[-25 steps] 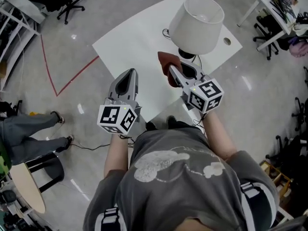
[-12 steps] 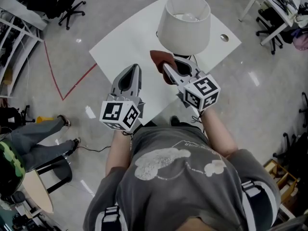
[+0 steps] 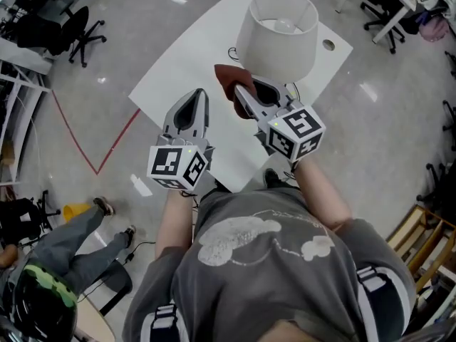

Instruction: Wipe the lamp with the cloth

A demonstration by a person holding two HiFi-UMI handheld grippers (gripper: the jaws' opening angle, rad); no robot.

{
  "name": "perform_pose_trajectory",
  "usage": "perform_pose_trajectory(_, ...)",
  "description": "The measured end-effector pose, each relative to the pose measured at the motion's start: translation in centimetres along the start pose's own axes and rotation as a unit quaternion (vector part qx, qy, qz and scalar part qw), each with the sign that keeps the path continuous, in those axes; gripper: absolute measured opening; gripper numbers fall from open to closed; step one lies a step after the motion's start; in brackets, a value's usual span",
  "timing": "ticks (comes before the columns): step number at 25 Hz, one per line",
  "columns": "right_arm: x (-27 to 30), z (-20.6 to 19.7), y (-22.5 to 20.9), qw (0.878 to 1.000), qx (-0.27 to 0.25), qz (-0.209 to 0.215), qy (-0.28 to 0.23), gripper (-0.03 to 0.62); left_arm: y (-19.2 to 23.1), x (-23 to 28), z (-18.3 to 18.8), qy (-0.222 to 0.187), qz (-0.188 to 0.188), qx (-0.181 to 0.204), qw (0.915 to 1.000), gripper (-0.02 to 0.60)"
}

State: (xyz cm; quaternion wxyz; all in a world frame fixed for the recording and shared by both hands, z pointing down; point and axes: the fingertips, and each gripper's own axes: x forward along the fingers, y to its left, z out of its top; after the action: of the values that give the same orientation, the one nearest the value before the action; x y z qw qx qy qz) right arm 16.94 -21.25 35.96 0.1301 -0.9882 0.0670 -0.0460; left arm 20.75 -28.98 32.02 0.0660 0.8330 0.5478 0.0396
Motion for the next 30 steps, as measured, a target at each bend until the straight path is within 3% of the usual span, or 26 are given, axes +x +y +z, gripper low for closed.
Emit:
perform_pose_trajectory(6, 4.0, 3.2, -0.7, 0.992, 0.034, -0.106, -0.056, 0.086, 4.2, 1.5, 1.5, 0.008, -0.066, 0.004, 0.9978, 0.008)
perform_pose_trajectory(13, 4.9, 7.7, -3.1, 0.967, 0.068, -0.217, -0.118, 0.086, 5.8, 4.0, 2.8, 0.004, -0.122, 0.004, 0.9925, 0.008)
perform_pose_trajectory(23, 4.1, 11.1, -6.6, 0.920, 0.140, -0.317, -0.182, 0.086, 6.8, 5.7, 3.2, 0.003, -0.155, -0.012, 0.9878, 0.008)
perform_pose_trajectory(30, 4.7, 8.8, -7.4, 0.907, 0.172, -0.344, -0.170, 0.086, 7.2, 5.7, 1.9, 0.015, -0.168, -0.025, 0.9853, 0.008)
